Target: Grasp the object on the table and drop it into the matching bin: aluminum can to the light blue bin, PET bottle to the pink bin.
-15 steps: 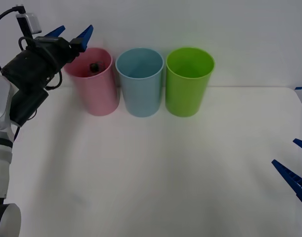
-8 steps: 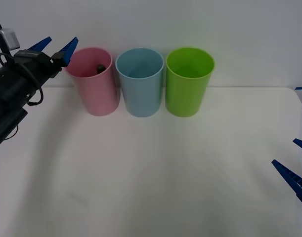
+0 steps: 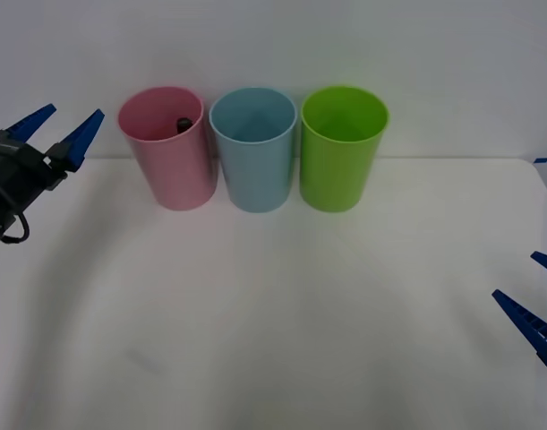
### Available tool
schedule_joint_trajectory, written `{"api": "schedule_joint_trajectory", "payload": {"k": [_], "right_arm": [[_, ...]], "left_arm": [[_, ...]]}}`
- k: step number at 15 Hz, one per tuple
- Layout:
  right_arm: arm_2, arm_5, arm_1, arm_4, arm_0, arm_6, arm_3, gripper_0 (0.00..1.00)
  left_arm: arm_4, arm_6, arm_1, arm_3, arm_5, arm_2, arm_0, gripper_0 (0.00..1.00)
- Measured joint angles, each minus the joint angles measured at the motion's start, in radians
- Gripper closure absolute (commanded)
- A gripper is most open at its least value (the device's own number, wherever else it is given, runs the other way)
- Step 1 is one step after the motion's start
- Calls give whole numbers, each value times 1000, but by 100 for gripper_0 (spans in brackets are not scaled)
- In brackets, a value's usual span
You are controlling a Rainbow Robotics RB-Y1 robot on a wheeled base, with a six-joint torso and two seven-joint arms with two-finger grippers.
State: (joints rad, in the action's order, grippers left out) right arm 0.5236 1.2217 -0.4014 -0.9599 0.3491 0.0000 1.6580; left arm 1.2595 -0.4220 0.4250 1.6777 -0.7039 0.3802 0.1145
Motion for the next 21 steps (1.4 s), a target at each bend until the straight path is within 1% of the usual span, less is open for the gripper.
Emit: {"api": "schedule_joint_trajectory", "payload": {"k": [5,9,11,16,21], "right_arm": [[0,0,0,0,0,0,0,0],[0,0,0,0,0,0,0,0],[0,0,0,0,0,0,0,0],[0,0,0,0,0,0,0,0],[0,0,0,0,0,0,0,0]], "left_arm": [[-28,45,2,11,-183,111,-102,0],[-88,114,52,11,-252,133,-198,0],[-112,131,75,11,-305,147,-247,0],[-124,177,82,11,-482,230,-345,0],[-141,234,84,10,-557,250,-425,0]]}}
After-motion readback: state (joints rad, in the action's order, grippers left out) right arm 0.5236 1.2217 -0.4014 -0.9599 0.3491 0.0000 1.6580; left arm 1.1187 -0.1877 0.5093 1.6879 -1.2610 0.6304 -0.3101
